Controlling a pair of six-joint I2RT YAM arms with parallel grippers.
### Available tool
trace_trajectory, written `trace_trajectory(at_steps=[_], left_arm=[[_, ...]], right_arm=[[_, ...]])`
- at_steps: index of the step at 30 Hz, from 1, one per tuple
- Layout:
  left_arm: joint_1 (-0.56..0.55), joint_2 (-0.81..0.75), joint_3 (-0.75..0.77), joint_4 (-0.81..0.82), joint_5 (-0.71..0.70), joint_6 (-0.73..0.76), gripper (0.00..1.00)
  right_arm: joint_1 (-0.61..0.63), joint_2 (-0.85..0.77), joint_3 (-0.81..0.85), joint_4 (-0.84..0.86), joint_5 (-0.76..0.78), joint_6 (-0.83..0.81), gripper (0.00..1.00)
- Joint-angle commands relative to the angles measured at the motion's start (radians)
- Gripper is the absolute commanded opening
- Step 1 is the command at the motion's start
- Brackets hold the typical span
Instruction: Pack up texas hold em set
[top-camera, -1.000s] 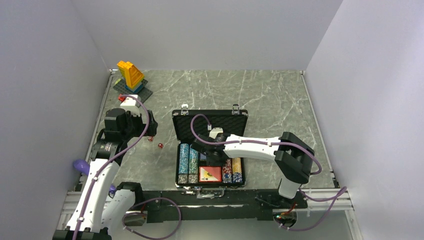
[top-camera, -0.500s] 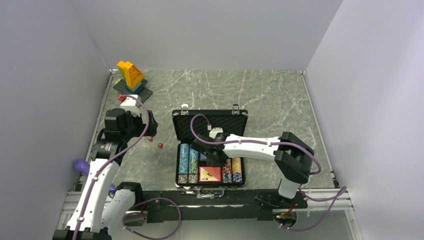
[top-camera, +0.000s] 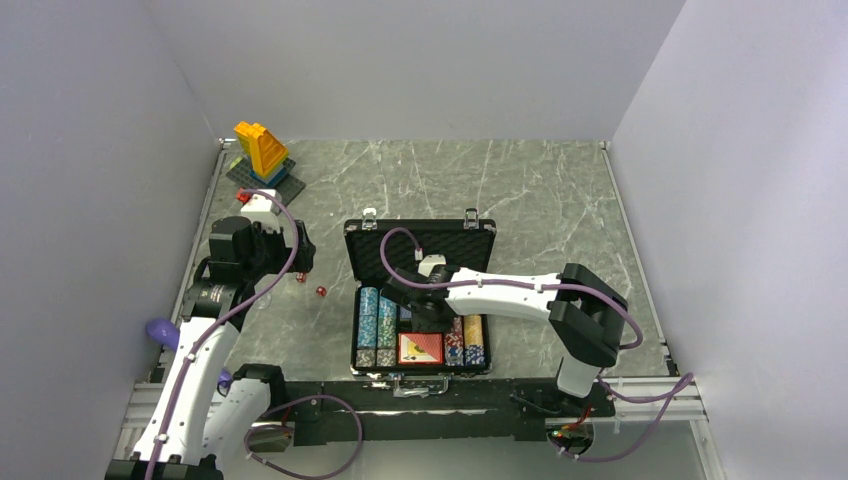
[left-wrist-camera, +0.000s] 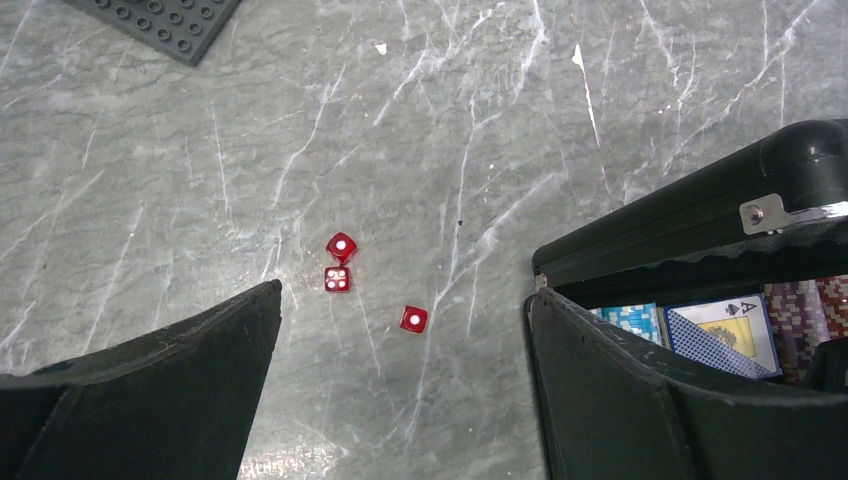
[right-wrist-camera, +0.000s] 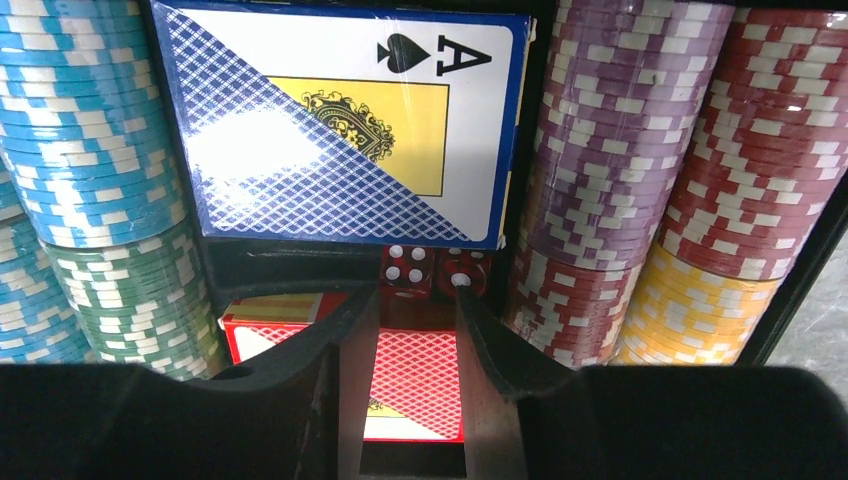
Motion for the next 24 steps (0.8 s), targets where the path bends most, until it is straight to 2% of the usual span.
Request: trace_trajectory(at_steps=[1,24], left_arm=[[-0.002,0.001,0.018,0.035,0.012,-0.003,0.99],[-0.003,0.007,0.018,0.035,0.009,-0.003,0.99]], right_arm=[[0.001,-0.038,0.035,-0.014,0.047,-0.026,0.38],[0.012,0.01,0.035,-0.006,0.042,-0.045,0.33]])
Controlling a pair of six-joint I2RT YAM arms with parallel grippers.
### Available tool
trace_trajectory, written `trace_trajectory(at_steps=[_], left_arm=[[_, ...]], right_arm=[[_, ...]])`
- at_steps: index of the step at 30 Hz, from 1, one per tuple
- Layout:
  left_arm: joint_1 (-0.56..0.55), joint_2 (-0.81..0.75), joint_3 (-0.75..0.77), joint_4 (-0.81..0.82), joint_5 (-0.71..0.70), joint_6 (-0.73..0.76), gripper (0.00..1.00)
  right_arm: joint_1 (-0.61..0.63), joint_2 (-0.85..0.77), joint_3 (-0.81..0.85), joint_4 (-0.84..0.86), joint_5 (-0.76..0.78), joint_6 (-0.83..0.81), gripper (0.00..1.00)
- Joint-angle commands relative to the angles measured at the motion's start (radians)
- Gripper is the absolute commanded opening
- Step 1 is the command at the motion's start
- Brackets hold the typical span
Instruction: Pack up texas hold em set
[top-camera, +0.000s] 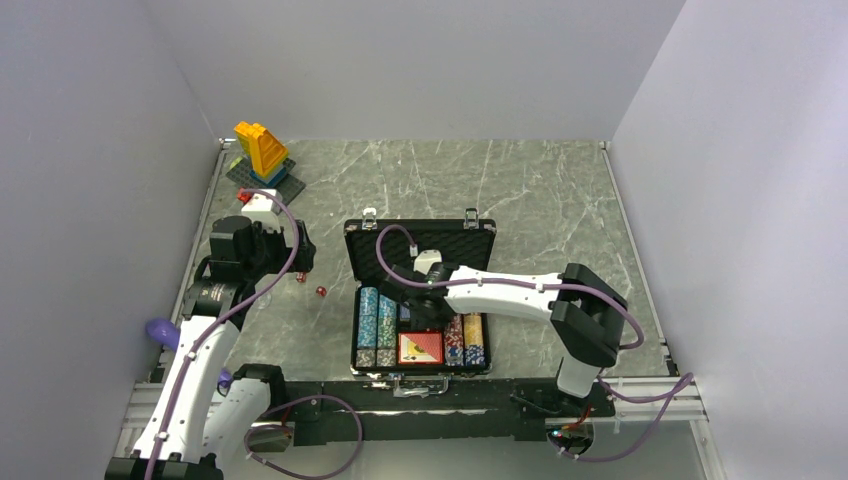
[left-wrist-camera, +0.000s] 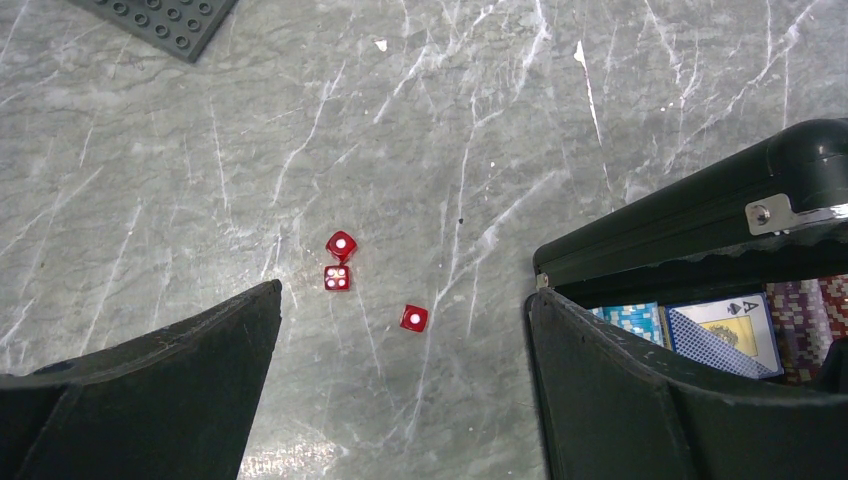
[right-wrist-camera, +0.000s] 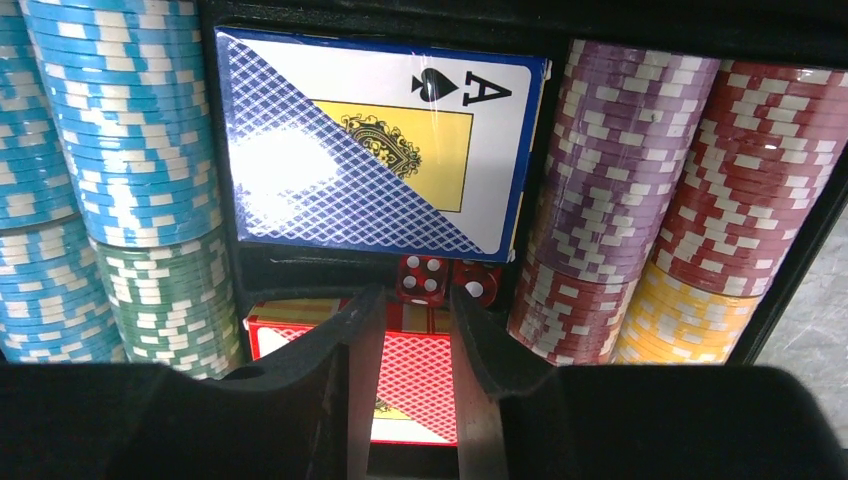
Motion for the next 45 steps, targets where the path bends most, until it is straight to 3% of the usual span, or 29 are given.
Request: trace_trajectory(at_steps=[1,15,18,22,37,45], left_arm=[[-0.003,0.0,0.018,0.034,0.009,-0.003,0.99],[-0.002,-0.001,0.018,0.033,0.004,-0.003,0.99],[-0.002,-0.001,0.018,0.033,0.003,-0.003,0.99],[-0.002,-0.002,0.018,0.032,0.004,-0.003,0.99],[-0.002,-0.004,0.017,0.033,0.002,-0.004,0.99],[-0.003,-0.003,0.017,0.033,0.0,-0.003,0.99]], right_arm=[[0.005,0.016,0.002,-0.004,0.007,0.004,0.33],[0.003,0.057,0.005,0.016,-0.004,-0.006,0.29],[0.004,0.057,-0.002,0.02,-0.004,0.0,0.2],[0.004,0.038,-0.013,0.028,0.009,0.014,0.0],[0.107,-0.053,-0.106,0.084,0.252,0.129,0.0],[0.126,-0.076,-0.155,0.169,0.301,0.117,0.0]])
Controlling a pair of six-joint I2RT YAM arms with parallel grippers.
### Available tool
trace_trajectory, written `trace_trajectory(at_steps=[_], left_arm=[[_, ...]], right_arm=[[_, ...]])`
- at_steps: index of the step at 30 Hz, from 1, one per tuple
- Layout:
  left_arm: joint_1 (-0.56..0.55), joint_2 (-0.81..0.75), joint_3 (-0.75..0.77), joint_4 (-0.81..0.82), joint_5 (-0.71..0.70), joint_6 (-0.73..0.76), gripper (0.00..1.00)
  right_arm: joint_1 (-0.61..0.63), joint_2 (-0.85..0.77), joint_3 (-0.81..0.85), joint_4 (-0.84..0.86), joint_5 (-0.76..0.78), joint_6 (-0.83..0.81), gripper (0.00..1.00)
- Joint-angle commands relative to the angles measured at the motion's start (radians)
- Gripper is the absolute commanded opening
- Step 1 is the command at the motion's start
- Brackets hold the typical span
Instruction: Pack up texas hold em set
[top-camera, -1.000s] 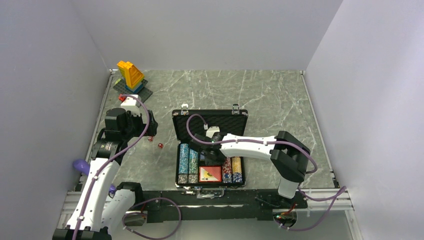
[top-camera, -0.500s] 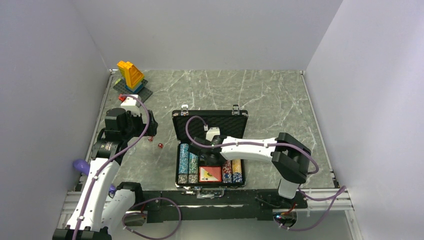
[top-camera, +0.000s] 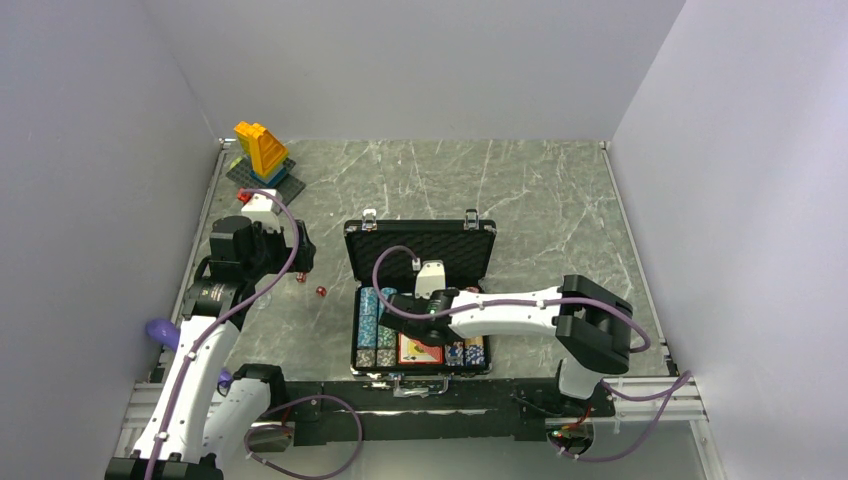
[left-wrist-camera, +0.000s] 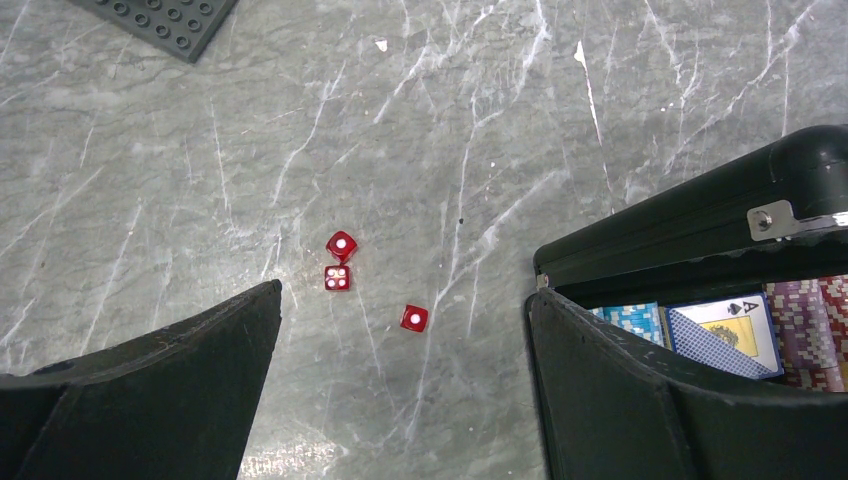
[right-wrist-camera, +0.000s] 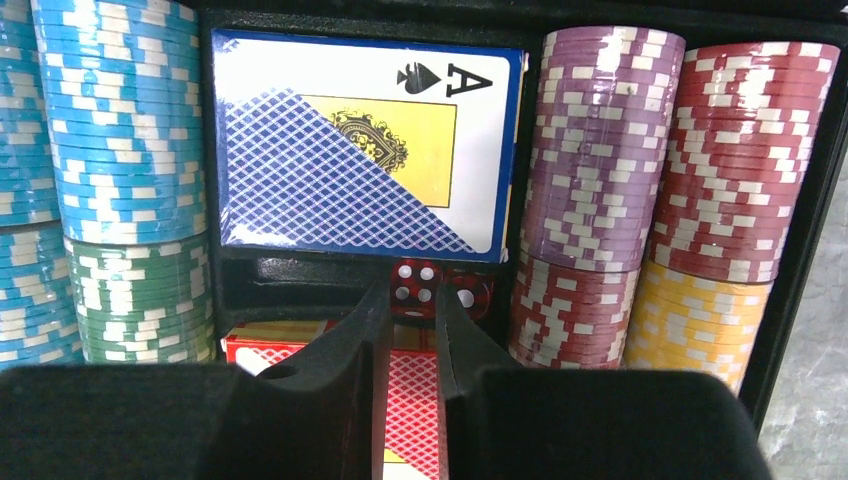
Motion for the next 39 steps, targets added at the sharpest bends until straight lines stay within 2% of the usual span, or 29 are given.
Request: trace_trajectory(at_steps=[1,10,14,16,20,23,27,36,39], left_arm=[[-0.002,-0.003,0.017,0.033,0.001,-0.003,0.99],[-0.002,-0.001,0.017,0.033,0.001,-0.003,0.99],[-0.002,0.001,0.017,0.033,0.003,-0.002,0.99],[-0.002,0.001,0.017,0.033,0.003,-0.003,0.99],[-0.002,0.0,0.017,0.033,0.004,-0.003,0.99],[-0.002,0.0,0.017,0.033,0.004,-0.002,0.99],[-0.002,0.002,0.017,0.033,0.005,-0.004,1.0],[-0.002,0.002,0.017,0.033,0.01,-0.004,0.99],[-0.002,0.002,0.017,0.035,0.011,-0.006,0.99]], right_arm=[[0.01,-0.036,-0.03,0.058,0.07,0.008,0.0],[0.021,-0.019,-0.016,0.028,0.082,0.016,0.0],[0.03,-0.024,-0.003,0.013,0.092,0.012,0.24],[0.034,-0.025,0.009,0.003,0.099,0.009,0.33],[0.046,-0.032,0.04,-0.02,0.121,-0.004,0.45],[0.051,-0.042,0.049,-0.02,0.126,-0.013,0.48],[0.054,-0.065,0.047,-0.011,0.133,-0.023,0.45],[0.039,-0.063,0.008,0.052,0.083,-0.053,0.22],[0.023,-0.064,-0.012,0.089,0.057,-0.071,0.17]])
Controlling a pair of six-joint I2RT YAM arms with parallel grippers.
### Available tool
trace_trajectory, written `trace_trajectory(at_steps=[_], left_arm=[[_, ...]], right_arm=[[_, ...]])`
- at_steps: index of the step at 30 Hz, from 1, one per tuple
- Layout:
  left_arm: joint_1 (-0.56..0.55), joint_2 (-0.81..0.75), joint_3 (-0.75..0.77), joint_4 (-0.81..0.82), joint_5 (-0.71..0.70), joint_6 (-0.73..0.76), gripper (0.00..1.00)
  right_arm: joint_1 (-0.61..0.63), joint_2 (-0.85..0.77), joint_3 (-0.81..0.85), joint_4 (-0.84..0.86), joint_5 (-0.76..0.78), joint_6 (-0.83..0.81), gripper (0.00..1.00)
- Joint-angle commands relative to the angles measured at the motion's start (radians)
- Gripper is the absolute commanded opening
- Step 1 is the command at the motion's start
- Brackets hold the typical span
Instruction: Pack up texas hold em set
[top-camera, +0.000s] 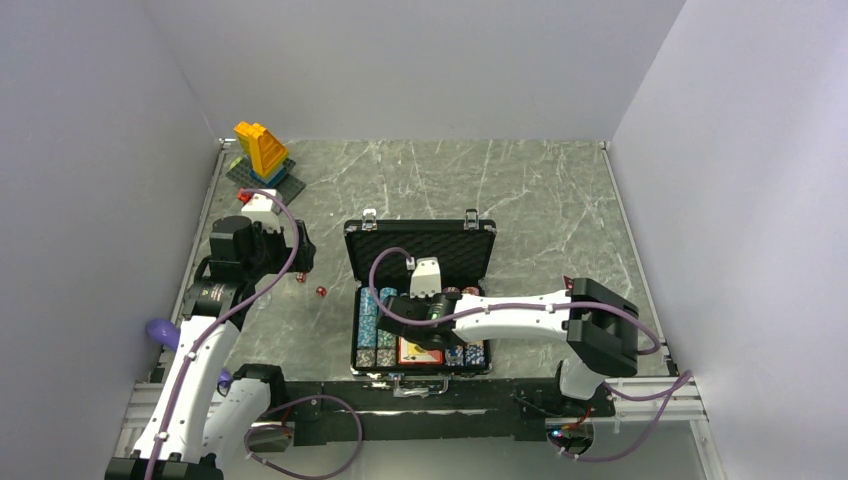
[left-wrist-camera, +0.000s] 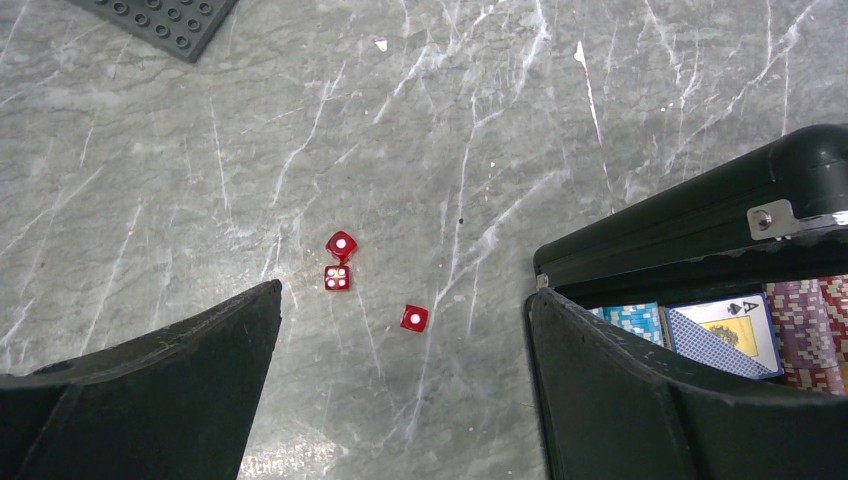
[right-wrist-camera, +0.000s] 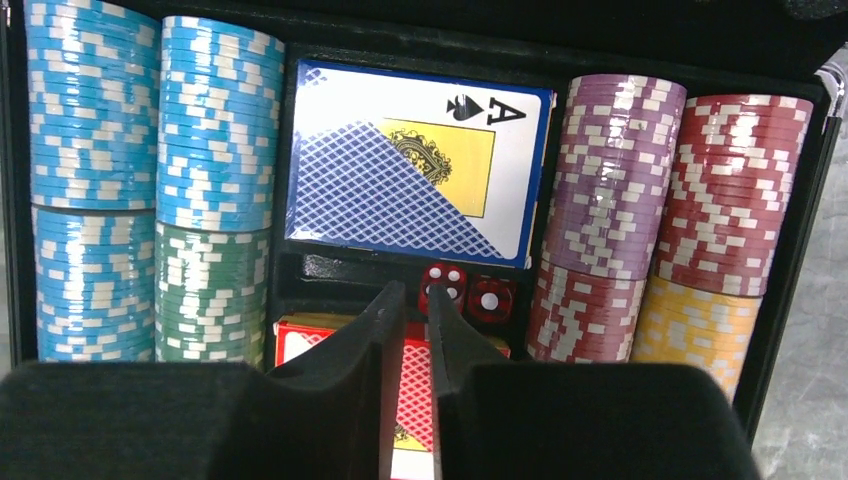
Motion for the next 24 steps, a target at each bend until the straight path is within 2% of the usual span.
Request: trace_trajectory(at_steps=[1,9,24], left_arm=[[-0.002,0.001,0.017,0.034,0.01,-0.005,0.99],[-0.002,0.001,0.016,0.034,0.009,-0.004,0.99],[-0.003,0.004,0.015,0.033,0.005,-0.004,1.0]], right_arm=[[-0.022,-0.025,-0.028,0.064,-0.02,-0.031,0.16],[-0.04,-0.007,-0.062,0.104,-0.053,-0.05,0.13],[-0.005,-0.009,-0.046,0.013,-0.083,0.006,0.07]])
